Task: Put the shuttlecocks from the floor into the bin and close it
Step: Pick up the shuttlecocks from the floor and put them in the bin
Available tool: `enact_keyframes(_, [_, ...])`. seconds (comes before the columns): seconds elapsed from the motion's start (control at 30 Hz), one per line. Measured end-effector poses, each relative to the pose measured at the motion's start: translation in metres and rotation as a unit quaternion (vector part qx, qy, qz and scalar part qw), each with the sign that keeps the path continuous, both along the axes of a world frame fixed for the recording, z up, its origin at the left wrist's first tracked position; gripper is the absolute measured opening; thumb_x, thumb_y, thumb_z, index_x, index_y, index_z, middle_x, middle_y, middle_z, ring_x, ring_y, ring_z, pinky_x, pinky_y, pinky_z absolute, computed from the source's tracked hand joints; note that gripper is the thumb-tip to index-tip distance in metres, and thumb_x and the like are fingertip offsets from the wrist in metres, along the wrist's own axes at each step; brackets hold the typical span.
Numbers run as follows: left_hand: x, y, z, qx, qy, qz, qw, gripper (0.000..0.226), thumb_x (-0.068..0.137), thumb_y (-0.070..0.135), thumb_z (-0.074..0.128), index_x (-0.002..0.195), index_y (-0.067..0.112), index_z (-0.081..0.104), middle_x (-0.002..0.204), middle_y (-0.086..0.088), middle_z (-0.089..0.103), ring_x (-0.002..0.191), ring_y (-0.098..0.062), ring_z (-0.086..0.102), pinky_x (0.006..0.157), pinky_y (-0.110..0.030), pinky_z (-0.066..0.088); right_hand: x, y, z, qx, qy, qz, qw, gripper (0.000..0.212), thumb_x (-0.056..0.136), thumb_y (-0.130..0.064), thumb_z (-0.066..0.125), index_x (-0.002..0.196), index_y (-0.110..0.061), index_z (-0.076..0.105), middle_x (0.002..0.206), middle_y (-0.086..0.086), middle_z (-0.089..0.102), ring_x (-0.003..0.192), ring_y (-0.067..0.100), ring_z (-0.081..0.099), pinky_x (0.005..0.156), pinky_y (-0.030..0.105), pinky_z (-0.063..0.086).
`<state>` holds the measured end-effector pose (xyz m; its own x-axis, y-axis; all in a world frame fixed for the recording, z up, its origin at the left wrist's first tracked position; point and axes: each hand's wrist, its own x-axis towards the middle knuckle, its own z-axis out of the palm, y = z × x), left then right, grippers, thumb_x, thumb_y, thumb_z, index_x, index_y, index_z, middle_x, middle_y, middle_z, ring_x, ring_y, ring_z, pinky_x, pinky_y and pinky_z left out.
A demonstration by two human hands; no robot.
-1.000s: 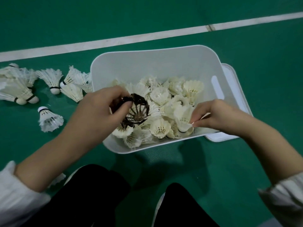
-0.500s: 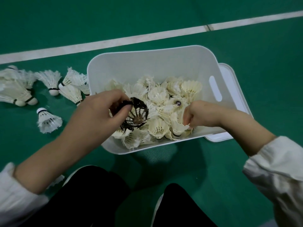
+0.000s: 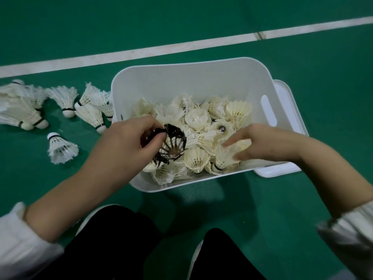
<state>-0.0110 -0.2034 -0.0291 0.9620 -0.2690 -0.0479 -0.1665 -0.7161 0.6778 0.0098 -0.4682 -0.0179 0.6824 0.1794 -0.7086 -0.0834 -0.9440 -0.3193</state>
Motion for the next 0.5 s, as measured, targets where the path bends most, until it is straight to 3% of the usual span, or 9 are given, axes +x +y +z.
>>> enact_keyframes(0.1, [0.003,0.001,-0.002,0.004,0.009,0.022,1.000,0.010,0.086,0.028,0.055,0.082,0.024,0.064,0.062,0.014,0.058,0.058,0.000,0.054,0.053,-0.014,0.036,-0.002,0.018,0.024,0.109,-0.164,-0.069,0.978,0.024,0.081,-0.024,0.069,0.104,-0.031,0.066,0.112,-0.017,0.061,0.100,0.005,0.058,0.093,0.027,0.047])
enact_keyframes(0.2, [0.006,0.000,-0.002,0.003,0.009,0.042,0.999,0.012,0.087,0.026,0.056,0.081,0.021,0.065,0.060,0.009,0.060,0.056,-0.004,0.055,0.052,-0.023,0.041,-0.007,0.052,0.035,0.238,-0.191,-0.033,0.952,0.029,0.076,-0.021,0.073,0.102,-0.030,0.065,0.108,-0.016,0.057,0.081,0.005,0.060,0.076,0.015,0.049])
enact_keyframes(0.27, [0.008,-0.001,-0.003,-0.006,0.007,0.048,0.999,0.013,0.087,0.027,0.057,0.080,0.019,0.065,0.059,0.005,0.060,0.056,-0.010,0.056,0.052,-0.029,0.042,-0.010,0.070,0.025,0.229,-0.177,0.039,0.956,0.032,0.076,-0.021,0.074,0.106,-0.028,0.064,0.114,-0.015,0.049,0.080,0.006,0.058,0.074,0.013,0.045])
enact_keyframes(0.37, [0.008,0.000,-0.005,-0.020,0.016,0.042,0.999,0.015,0.086,0.027,0.057,0.078,0.017,0.065,0.059,0.002,0.060,0.057,-0.014,0.056,0.055,-0.032,0.043,-0.011,0.079,0.008,0.177,-0.234,0.083,0.952,0.018,0.081,-0.022,0.069,0.098,-0.022,0.066,0.111,-0.013,0.038,0.080,0.011,0.053,0.077,0.029,0.047])
enact_keyframes(0.5, [0.006,0.004,-0.003,-0.036,0.022,0.012,0.999,0.017,0.088,0.030,0.055,0.083,0.018,0.067,0.066,0.006,0.064,0.061,-0.007,0.057,0.059,-0.029,0.047,-0.010,0.076,0.003,0.171,-0.235,0.079,0.953,0.011,0.083,-0.029,0.065,0.092,-0.023,0.067,0.109,-0.009,0.046,0.083,0.007,0.051,0.077,0.026,0.043])
